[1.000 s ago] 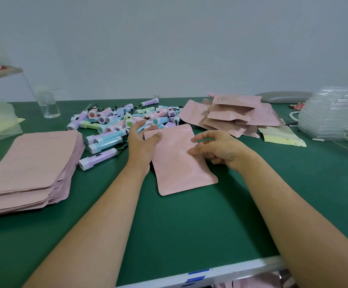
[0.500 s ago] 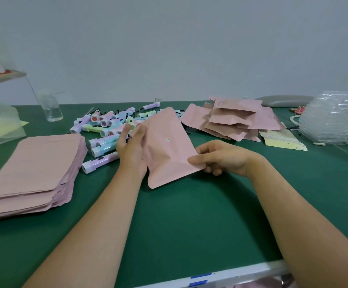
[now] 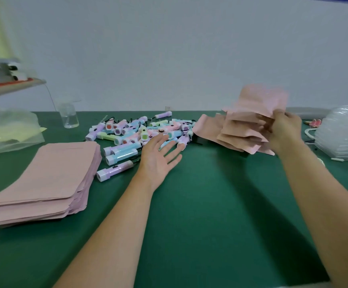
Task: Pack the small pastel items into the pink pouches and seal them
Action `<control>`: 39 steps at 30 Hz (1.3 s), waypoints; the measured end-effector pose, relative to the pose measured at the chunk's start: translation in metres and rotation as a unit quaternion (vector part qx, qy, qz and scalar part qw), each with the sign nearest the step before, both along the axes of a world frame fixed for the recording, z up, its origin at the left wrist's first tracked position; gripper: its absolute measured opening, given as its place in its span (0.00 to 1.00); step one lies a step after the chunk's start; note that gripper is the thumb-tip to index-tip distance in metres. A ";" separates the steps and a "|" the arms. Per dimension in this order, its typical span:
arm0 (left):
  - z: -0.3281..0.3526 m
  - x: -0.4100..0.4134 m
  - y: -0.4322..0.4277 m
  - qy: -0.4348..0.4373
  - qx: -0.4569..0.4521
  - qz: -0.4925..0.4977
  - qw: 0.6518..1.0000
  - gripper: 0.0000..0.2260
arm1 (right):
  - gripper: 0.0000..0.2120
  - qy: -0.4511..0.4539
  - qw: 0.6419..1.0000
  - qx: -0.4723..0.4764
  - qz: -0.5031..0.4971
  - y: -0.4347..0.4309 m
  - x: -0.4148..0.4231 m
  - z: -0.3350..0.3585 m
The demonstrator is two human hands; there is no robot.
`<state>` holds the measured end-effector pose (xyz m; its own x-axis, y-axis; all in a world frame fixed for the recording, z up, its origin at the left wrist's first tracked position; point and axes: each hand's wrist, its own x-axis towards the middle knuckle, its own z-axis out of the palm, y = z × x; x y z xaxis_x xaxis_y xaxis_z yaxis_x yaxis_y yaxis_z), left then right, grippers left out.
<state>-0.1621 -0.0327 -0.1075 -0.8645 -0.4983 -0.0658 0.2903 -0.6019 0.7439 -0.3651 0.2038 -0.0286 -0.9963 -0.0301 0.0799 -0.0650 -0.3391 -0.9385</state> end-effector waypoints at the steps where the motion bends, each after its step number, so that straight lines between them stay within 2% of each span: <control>1: 0.000 0.000 0.000 -0.001 -0.005 0.000 1.000 0.22 | 0.10 -0.019 1.000 -0.018 -0.002 0.000 -0.006 0.003; 5: -0.001 0.001 0.000 -0.014 -0.003 -0.004 1.000 0.19 | 0.12 -0.048 0.998 -0.031 0.012 -0.001 -0.019 0.003; 8: 0.000 0.001 0.001 -0.021 -0.008 -0.005 1.000 0.18 | 0.10 -0.037 0.999 0.012 0.006 0.001 -0.014 -0.007; 9: 0.001 0.001 0.001 -0.024 -0.011 -0.004 1.000 0.18 | 0.12 -0.028 0.999 0.035 -0.002 0.002 -0.010 -0.012; 14: 0.002 0.003 0.004 -0.033 -0.034 -0.004 0.999 0.19 | 0.34 0.061 0.986 0.149 -0.045 -0.008 0.021 -0.051; 16: 0.003 0.003 0.006 -0.036 -0.043 0.001 0.998 0.18 | 0.38 0.102 0.971 0.212 -0.049 -0.020 0.037 -0.060; 18: 0.003 0.003 0.010 -0.037 -0.060 0.027 0.997 0.15 | 0.36 0.149 0.957 0.247 -0.026 -0.034 0.051 -0.065; 20: 0.009 0.001 0.012 -0.028 -0.078 0.095 0.992 0.10 | 0.33 0.182 0.940 0.287 0.026 -0.047 0.064 -0.070; 23: 0.026 0.004 0.008 -0.015 -0.090 0.226 0.970 0.08 | 0.30 0.233 0.877 0.402 0.122 -0.063 0.079 -0.082; 25: 0.032 0.008 0.003 -0.035 -0.147 0.302 0.941 0.11 | 0.27 0.275 0.819 0.480 0.153 -0.066 0.080 -0.088; 26: 0.031 0.010 0.000 -0.053 -0.186 0.335 0.922 0.12 | 0.26 0.285 0.804 0.498 0.158 -0.067 0.078 -0.088; 33: 0.030 0.032 -0.014 -0.180 -0.316 0.467 0.806 0.13 | 0.19 0.272 0.819 0.469 0.188 -0.065 0.066 -0.094; 34: 0.032 0.038 -0.018 -0.206 -0.351 0.482 0.775 0.14 | 0.18 0.271 0.820 0.466 0.192 -0.064 0.065 -0.095; 37: 0.041 0.063 -0.037 -0.334 -0.507 0.492 0.624 0.16 | 0.16 0.269 0.824 0.457 0.198 -0.063 0.064 -0.096; 38: 0.043 0.072 -0.046 -0.384 -0.534 0.469 0.589 0.19 | 0.16 0.268 0.824 0.457 0.200 -0.062 0.064 -0.096; 39: 0.043 0.081 -0.055 -0.445 -0.537 0.432 0.572 0.22 | 0.16 0.269 0.823 0.457 0.203 -0.062 0.064 -0.095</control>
